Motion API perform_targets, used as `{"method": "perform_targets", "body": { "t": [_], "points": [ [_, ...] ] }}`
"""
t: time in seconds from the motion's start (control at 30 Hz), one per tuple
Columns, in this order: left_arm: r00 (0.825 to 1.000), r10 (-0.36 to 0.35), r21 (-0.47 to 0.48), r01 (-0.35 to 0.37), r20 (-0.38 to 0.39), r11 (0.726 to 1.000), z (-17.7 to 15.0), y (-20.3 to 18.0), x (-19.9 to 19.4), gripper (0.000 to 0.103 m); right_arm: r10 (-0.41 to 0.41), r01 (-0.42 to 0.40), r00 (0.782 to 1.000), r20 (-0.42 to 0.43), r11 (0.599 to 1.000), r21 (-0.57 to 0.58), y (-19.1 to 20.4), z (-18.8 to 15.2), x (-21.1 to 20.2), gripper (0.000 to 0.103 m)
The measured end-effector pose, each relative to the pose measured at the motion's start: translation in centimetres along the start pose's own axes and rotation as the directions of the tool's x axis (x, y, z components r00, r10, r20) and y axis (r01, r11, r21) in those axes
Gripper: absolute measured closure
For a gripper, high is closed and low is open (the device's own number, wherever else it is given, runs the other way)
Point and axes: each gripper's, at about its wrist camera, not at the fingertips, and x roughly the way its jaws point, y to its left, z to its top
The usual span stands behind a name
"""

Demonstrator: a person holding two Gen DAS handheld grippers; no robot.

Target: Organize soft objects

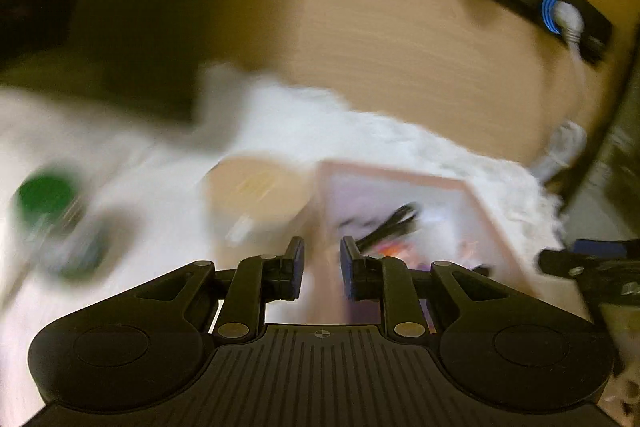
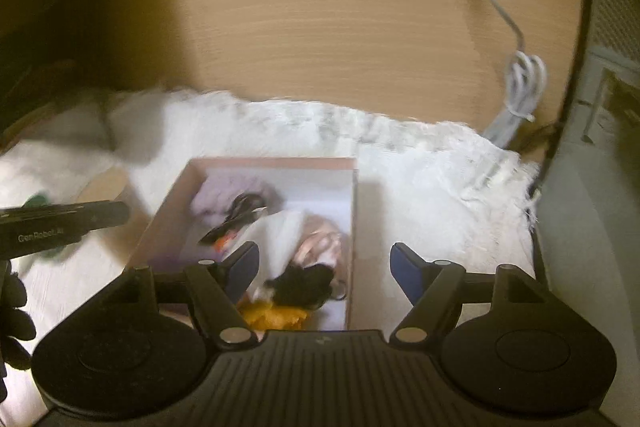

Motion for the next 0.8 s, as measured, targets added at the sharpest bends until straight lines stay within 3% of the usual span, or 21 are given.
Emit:
{"method": "perform_targets", "body": {
  "t": [0.07,0.13,0.23,0.43,0.5,0.53,0.7,0.8],
  "points": [
    [0.996,0.084,-0.097,-0.086,-0.02,0.992,-3.5,0.3,-0.9,0.081,0.049,-0.048,0.999,0.019,0.998,-0.049,0.4,-1.3,-0.4,0.024],
    [0.992,0.119,-0.129,-0.124,-0.046,0.984,-6.4,0.0,-1.5,0.081,0.098,-0.095,0.995,0.027,0.99,-0.101,1.0,-2.8,-0.7,0.022],
    [0.981,0.181,-0.131,-0.19,-0.072,0.973,-9.9,-0.8,-2.2,0.081,0.162,-0.158,0.987,0.007,0.97,-0.183,2.2,-5.2,-0.3,0.021],
    [0.963,0.27,-0.06,-0.269,0.001,0.961,-13.3,-4.0,-4.0,0.08,0.234,-0.257,0.965,-0.122,0.938,-0.233,4.0,-8.8,2.9,0.02],
    [0.951,0.308,-0.011,-0.308,0.009,0.951,-13.7,-4.9,-4.1,0.08,0.227,-0.261,0.96,-0.163,0.936,-0.237,4.4,-9.6,4.2,0.02],
    [0.947,0.322,-0.007,-0.322,0.004,0.947,-13.6,-5.2,-4.2,0.08,0.22,-0.248,0.966,-0.137,0.938,-0.244,4.4,-9.9,4.1,0.016],
    [0.929,0.371,-0.062,-0.37,0.001,0.927,-14.1,-6.1,-4.5,0.08,0.171,-0.199,0.975,-0.14,0.956,-0.217,3.9,-10.2,4.7,0.0],
    [0.912,0.41,-0.036,-0.41,-0.004,0.911,-14.2,-6.9,-4.3,0.08,0.16,-0.185,0.978,-0.136,0.963,-0.194,3.3,-10.3,4.6,0.0]
  ]
}}
